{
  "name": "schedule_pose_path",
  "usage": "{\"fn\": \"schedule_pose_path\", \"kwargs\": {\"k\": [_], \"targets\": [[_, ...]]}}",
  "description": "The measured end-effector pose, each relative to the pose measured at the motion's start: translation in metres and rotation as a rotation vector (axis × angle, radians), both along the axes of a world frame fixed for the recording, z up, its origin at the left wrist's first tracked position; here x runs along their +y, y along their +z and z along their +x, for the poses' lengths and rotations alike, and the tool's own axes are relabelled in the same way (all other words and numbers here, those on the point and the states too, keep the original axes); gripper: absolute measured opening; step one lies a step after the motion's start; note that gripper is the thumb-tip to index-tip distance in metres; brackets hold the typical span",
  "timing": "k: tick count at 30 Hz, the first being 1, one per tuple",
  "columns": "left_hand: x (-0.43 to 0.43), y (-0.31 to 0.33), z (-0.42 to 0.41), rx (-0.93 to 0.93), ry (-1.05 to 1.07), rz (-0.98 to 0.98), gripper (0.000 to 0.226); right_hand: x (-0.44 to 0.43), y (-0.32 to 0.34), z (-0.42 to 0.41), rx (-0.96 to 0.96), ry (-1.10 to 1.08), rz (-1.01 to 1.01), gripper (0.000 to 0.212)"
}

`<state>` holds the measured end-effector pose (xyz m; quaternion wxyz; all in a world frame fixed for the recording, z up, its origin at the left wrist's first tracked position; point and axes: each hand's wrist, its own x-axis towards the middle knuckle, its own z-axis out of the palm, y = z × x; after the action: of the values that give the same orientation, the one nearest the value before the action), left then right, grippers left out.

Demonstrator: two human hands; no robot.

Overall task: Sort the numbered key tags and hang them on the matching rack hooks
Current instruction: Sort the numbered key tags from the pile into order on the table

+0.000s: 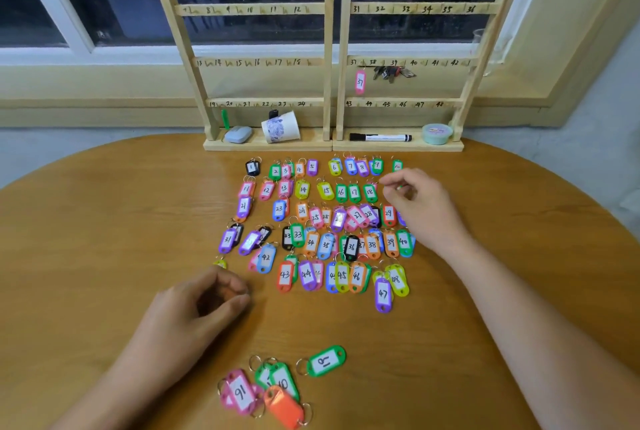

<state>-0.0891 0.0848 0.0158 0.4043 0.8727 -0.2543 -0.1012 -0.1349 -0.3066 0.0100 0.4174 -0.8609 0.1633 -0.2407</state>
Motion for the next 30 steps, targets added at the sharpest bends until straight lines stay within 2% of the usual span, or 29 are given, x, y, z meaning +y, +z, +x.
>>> {"fn": "schedule_pose_path", "kwargs": {"k": [7,13,17,25,30], "targets": [[0.036,-0.001,-0.022,0.020,-0.085,0.016,0.024,0.077,0.004,-0.049,0.022,0.195,-0.012,0.018],[0.052,-0.001,-0.032,-0.018,-0.240,0.012,0.036,0.120,-0.005,-0.091,0.013,0.344,-0.174,0.015],[0.052,0.000,-0.032,-0.002,-0.345,0.029,0.041,0.136,-0.015,-0.119,0.035,0.421,-0.205,0.013],[0.049,-0.006,-0.030,-0.038,-0.365,0.038,0.033,0.149,-0.017,-0.137,0.122,0.459,-0.317,0.023],[0.047,-0.006,-0.027,-0.034,-0.366,0.035,0.030,0.147,-0.010,-0.135,0.167,0.457,-0.243,0.016]]}}
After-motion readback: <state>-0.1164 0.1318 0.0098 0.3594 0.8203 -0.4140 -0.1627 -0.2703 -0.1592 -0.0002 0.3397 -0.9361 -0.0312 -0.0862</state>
